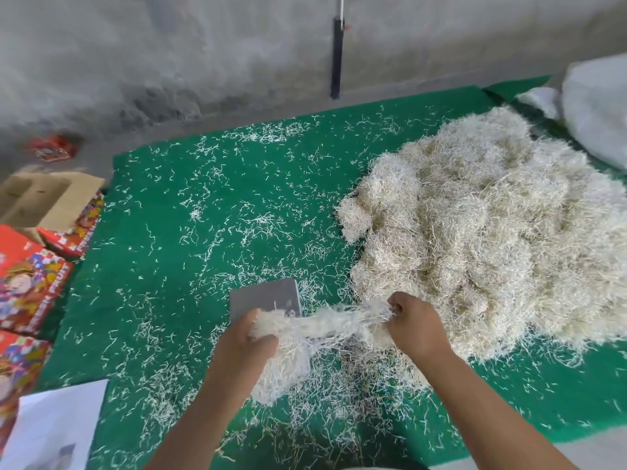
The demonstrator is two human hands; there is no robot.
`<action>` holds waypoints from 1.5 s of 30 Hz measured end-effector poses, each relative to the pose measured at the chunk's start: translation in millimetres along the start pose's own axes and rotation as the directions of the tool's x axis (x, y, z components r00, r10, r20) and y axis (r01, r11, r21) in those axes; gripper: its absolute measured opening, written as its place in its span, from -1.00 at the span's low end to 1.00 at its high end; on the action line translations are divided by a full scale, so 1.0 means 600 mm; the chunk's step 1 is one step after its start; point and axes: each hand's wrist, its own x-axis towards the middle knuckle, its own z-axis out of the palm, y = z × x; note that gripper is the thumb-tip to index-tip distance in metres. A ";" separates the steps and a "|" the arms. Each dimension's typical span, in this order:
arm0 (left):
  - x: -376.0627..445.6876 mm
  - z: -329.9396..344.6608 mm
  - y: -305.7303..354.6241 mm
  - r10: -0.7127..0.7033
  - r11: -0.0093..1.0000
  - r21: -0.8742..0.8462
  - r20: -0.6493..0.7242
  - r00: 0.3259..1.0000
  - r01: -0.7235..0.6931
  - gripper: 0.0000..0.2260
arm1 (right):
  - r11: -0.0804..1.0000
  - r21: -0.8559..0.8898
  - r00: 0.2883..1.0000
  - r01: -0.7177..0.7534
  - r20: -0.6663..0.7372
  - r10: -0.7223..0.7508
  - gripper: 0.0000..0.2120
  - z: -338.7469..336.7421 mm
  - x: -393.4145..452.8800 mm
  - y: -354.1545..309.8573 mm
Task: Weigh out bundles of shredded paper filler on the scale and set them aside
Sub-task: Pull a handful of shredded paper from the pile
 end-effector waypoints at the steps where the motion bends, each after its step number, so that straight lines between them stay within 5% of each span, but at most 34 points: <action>1: 0.000 -0.013 0.001 -0.002 0.997 -0.071 -0.030 1.000 0.000 -0.53 | 0.999 0.007 0.999 -0.045 -0.016 0.045 -0.77 -0.005 0.004 0.004; 6: -0.003 -0.091 0.006 -0.036 0.969 -0.248 -0.162 0.986 -0.005 -0.84 | 0.956 0.113 0.954 -0.269 -0.107 0.281 -0.85 -0.039 0.027 0.056; 11: -0.010 -0.120 0.039 0.007 0.946 -0.312 -0.246 0.969 -0.086 -0.90 | 0.869 0.292 0.887 -0.400 -0.113 0.447 -0.85 -0.051 0.048 0.075; 14: -0.013 -0.137 0.072 0.076 0.940 -0.280 -0.388 0.919 -0.196 -0.81 | 0.742 0.437 0.810 -0.508 -0.050 0.584 -0.63 -0.055 0.055 0.083; 17: -0.019 -0.157 0.106 0.124 0.917 -0.288 -0.452 0.884 -0.276 -0.81 | 0.737 0.413 0.808 -0.535 -0.006 0.590 -0.84 -0.057 0.058 0.093; 18: -0.020 -0.161 0.117 0.150 0.915 -0.276 -0.446 0.882 -0.295 -0.77 | 0.754 0.395 0.823 -0.525 0.011 0.568 -0.84 -0.055 0.060 0.092; 22: -0.022 -0.165 0.158 0.253 0.904 -0.244 -0.356 0.900 -0.351 -0.68 | 0.838 0.354 0.903 -0.416 0.054 0.425 -0.27 -0.056 0.054 0.043; 26: -0.022 -0.152 0.202 0.300 0.909 -0.201 -0.296 0.907 -0.366 -0.56 | 0.930 0.354 0.994 -0.103 -0.009 0.113 -0.28 -0.075 0.029 -0.065; 30: -0.027 -0.128 0.234 0.275 0.914 -0.226 -0.267 0.923 -0.338 -0.51 | 0.732 0.681 0.964 0.004 0.191 -0.182 -0.37 -0.102 -0.018 -0.199; 34: -0.012 -0.109 0.271 0.361 0.827 -0.367 -0.234 0.903 -0.426 -0.52 | 0.455 0.877 0.854 -0.155 0.351 -0.385 -0.54 -0.111 -0.035 -0.286; 37: -0.007 -0.117 0.303 0.471 0.708 -0.458 -0.262 0.842 -0.538 -0.52 | 0.409 0.885 0.828 -0.224 0.394 -0.400 -0.54 -0.121 -0.041 -0.333; 40: -0.003 -0.139 0.339 0.567 0.586 -0.496 -0.313 0.762 -0.641 -0.56 | 0.480 0.859 0.789 -0.177 0.415 -0.453 -0.56 -0.120 -0.043 -0.350; 43: -0.005 -0.159 0.367 0.595 0.527 -0.509 -0.350 0.723 -0.680 -0.58 | 0.670 0.740 0.799 0.060 0.367 -0.477 -0.17 -0.112 -0.052 -0.351; 45: -0.007 -0.164 0.371 0.594 0.535 -0.493 -0.358 0.720 -0.686 -0.55 | 0.688 0.707 0.843 0.165 0.261 -0.471 -0.53 -0.112 -0.050 -0.363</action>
